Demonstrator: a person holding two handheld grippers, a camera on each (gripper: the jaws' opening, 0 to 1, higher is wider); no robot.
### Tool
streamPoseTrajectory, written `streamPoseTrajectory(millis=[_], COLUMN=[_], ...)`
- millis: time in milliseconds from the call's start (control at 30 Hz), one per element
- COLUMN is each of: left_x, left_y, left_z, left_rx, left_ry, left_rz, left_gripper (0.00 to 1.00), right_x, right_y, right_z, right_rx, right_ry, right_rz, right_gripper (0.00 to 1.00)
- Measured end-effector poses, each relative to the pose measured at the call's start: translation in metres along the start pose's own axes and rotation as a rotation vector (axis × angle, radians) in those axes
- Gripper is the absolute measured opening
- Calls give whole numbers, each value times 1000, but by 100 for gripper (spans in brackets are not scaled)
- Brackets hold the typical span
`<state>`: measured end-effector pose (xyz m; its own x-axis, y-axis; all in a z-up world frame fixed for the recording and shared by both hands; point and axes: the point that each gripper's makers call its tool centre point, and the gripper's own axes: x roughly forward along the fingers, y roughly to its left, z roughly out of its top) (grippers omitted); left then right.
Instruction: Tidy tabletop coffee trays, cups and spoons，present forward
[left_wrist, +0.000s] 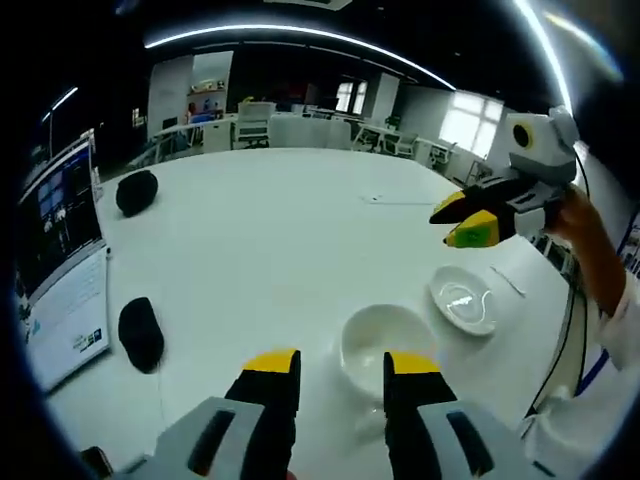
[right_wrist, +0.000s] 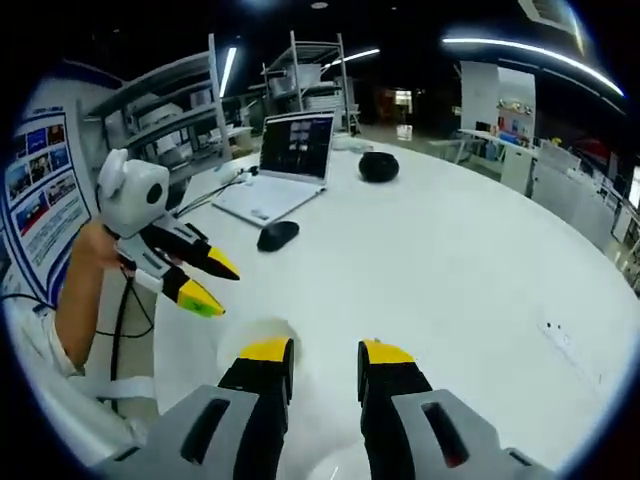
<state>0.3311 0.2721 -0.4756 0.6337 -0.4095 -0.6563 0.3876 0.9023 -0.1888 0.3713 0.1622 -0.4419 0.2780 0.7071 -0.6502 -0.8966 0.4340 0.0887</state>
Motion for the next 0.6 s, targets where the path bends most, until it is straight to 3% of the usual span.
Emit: streamPoseTrajectory(millis=[100,600], left_x=[8,33], left_y=[1,-20], left_z=[-9,-26], left_rx=[9,30], left_ry=[55,153], left_rz=[22,19], left_gripper=[35,36], right_x=[11,45], right_y=[4,16], right_z=[-9,-48], right_rx=[-9,27], right_ry=[55,246], right_rz=[-8,-29], right_gripper=[27,27])
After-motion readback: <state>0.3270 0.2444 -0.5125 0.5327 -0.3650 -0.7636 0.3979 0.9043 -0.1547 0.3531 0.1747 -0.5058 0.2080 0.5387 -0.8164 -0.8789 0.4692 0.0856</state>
